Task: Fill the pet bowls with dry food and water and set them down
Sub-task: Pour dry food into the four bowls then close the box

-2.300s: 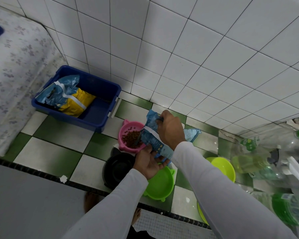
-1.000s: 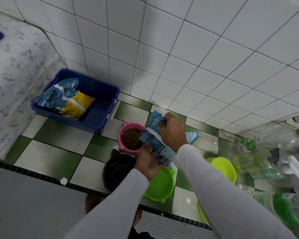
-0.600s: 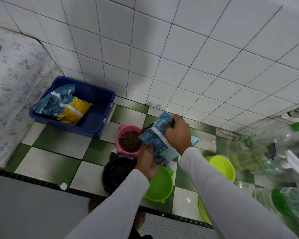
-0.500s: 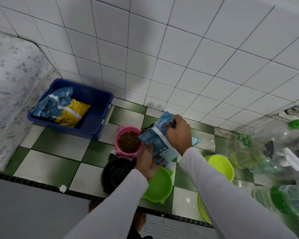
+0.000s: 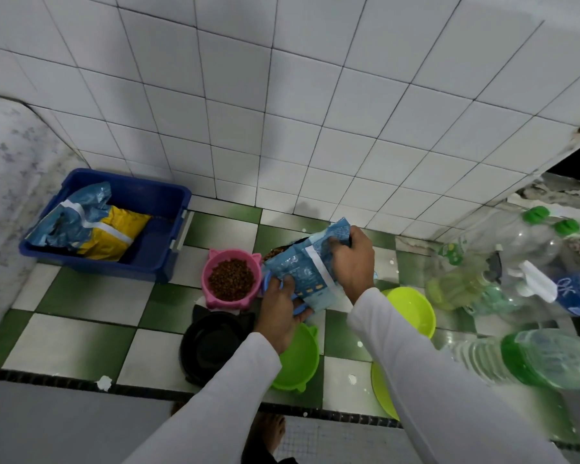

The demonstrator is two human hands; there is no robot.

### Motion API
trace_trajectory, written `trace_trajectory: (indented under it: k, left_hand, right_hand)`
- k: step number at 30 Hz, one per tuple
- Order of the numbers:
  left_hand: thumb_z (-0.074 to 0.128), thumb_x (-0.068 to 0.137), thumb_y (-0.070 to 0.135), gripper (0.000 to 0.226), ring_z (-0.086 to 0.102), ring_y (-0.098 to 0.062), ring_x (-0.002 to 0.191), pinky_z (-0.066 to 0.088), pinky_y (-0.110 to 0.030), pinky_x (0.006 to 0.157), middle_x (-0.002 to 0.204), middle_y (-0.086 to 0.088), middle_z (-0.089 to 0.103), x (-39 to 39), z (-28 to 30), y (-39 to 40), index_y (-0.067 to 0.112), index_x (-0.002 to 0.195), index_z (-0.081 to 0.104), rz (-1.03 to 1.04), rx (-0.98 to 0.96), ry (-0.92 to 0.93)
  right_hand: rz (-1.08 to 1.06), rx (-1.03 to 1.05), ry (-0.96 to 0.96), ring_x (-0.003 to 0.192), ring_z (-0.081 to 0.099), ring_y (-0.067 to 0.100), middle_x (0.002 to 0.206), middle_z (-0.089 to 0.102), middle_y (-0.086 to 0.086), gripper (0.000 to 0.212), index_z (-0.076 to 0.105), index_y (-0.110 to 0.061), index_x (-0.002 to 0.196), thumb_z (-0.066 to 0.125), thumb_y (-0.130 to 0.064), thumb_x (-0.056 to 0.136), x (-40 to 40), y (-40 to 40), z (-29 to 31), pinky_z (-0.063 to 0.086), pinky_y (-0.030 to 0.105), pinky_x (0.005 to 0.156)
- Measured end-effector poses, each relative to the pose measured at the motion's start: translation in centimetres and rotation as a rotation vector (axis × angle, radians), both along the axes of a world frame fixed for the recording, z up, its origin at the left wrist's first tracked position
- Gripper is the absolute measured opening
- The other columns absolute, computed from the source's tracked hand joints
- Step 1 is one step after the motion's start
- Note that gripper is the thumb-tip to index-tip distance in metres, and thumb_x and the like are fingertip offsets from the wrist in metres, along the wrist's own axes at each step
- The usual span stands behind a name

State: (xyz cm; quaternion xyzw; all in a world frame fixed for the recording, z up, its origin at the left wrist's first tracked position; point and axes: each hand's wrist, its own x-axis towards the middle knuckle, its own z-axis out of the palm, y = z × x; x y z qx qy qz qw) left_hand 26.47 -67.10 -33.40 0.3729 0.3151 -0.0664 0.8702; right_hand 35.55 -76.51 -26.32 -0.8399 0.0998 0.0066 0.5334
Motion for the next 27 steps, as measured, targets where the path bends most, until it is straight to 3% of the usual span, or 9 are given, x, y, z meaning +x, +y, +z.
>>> trace_trajectory:
  k: [6,13,16,22,27]
  left_hand:
    - [0.042,0.111,0.03,0.039,0.066,-0.032,0.117,0.06,-0.049,0.086,0.141,-0.006,0.062,0.1,0.3,-1.4,0.031,0.15,0.043,-0.036,-0.01,0.032]
    - [0.045,0.11,0.028,0.036,0.067,-0.035,0.118,0.061,-0.052,0.087,0.139,-0.008,0.063,0.3,0.4,-2.8,0.029,0.146,0.048,-0.059,-0.038,0.048]
    - [0.045,0.11,0.027,0.036,0.068,-0.033,0.114,0.062,-0.047,0.08,0.138,-0.008,0.064,0.3,0.4,-3.4,0.029,0.146,0.048,-0.065,-0.04,0.039]
    - [0.046,0.11,0.03,0.036,0.067,-0.035,0.117,0.06,-0.053,0.089,0.137,-0.006,0.065,0.5,0.0,-4.5,0.03,0.145,0.049,-0.078,-0.047,0.036]
    - [0.049,0.108,0.032,0.04,0.064,-0.037,0.121,0.061,-0.054,0.085,0.138,-0.008,0.064,0.3,-0.4,-5.2,0.031,0.148,0.048,-0.078,-0.083,0.048]
  right_hand:
    - [-0.052,0.009,-0.006,0.075,0.058,0.011,0.079,0.065,-0.011,0.016,0.062,-0.023,0.081,0.062,-0.008,0.086,0.0,-1.9,0.0,0.047,0.025,0.071]
    - [-0.094,-0.005,0.014,0.083,0.063,0.027,0.089,0.071,0.008,0.006,0.064,-0.008,0.09,0.062,-0.011,0.085,-0.2,-3.8,-0.3,0.049,0.03,0.072]
    - [-0.097,-0.01,0.005,0.089,0.066,0.03,0.089,0.071,0.006,0.007,0.066,-0.01,0.091,0.062,-0.012,0.085,-0.3,-4.5,-0.3,0.051,0.032,0.075]
    - [-0.094,-0.037,-0.01,0.087,0.064,0.026,0.088,0.07,0.002,0.008,0.066,-0.013,0.093,0.062,-0.013,0.086,-0.7,-5.4,-0.1,0.048,0.031,0.075]
    - [-0.072,-0.062,-0.011,0.084,0.063,0.026,0.084,0.069,0.0,0.008,0.065,-0.014,0.091,0.061,-0.017,0.084,-0.9,-5.7,-0.1,0.053,0.038,0.079]
